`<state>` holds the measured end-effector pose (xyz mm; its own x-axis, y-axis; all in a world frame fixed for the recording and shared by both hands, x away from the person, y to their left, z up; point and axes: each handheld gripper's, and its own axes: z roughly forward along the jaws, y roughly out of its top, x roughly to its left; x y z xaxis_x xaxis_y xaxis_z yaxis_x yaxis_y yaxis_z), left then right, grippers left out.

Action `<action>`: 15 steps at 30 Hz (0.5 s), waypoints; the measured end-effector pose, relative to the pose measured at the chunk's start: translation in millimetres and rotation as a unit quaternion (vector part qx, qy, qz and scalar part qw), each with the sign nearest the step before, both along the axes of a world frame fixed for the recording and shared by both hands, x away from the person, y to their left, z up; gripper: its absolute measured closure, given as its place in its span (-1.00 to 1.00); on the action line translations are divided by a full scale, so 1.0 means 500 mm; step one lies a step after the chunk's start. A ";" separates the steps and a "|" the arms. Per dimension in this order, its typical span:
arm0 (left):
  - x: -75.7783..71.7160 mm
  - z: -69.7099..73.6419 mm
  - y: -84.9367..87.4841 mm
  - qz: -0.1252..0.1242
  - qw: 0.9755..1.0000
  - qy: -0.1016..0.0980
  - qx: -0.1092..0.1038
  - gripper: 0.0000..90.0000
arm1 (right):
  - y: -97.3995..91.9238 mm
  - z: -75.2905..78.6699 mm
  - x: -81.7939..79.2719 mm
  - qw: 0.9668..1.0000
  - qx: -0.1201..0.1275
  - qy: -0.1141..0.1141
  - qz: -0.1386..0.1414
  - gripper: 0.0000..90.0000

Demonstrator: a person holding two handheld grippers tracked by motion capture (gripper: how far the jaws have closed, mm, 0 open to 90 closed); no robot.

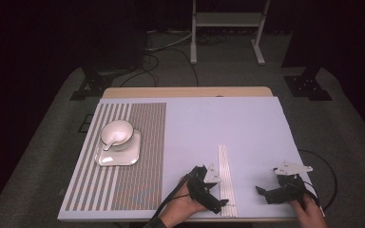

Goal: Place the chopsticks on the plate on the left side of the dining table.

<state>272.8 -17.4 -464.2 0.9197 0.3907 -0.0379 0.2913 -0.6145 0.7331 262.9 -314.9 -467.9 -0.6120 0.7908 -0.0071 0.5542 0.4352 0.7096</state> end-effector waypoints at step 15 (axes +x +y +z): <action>-0.013 -0.002 0.009 0.003 1.000 -0.011 0.020 -1.00 | 0.000 0.000 0.000 1.000 0.000 0.000 0.000 -1.00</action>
